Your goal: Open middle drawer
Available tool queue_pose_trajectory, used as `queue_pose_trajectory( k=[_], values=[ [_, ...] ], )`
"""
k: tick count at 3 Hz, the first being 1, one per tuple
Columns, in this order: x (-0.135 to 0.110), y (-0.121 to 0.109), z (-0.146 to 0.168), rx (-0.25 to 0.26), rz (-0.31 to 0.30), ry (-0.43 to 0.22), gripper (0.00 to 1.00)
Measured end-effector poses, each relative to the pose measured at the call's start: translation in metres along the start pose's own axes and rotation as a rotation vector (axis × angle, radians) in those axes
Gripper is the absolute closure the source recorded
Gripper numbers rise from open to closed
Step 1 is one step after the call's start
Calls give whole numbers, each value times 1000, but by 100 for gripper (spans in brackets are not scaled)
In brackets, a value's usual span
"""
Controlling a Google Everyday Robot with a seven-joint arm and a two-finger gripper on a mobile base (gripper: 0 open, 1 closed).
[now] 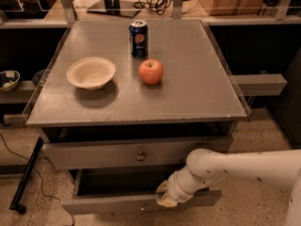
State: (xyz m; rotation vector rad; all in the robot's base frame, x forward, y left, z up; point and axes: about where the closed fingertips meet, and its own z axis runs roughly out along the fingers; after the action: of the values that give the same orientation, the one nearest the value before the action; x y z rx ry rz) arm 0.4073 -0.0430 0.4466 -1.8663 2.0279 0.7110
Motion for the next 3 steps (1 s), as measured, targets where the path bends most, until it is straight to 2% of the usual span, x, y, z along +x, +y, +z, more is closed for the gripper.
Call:
queue_pose_trajectory(
  k=[2,3],
  values=[
    [1,-9,-2,-1,0,0,100],
    [-1,-2,-4,-19,-3,-11,100]
  ],
)
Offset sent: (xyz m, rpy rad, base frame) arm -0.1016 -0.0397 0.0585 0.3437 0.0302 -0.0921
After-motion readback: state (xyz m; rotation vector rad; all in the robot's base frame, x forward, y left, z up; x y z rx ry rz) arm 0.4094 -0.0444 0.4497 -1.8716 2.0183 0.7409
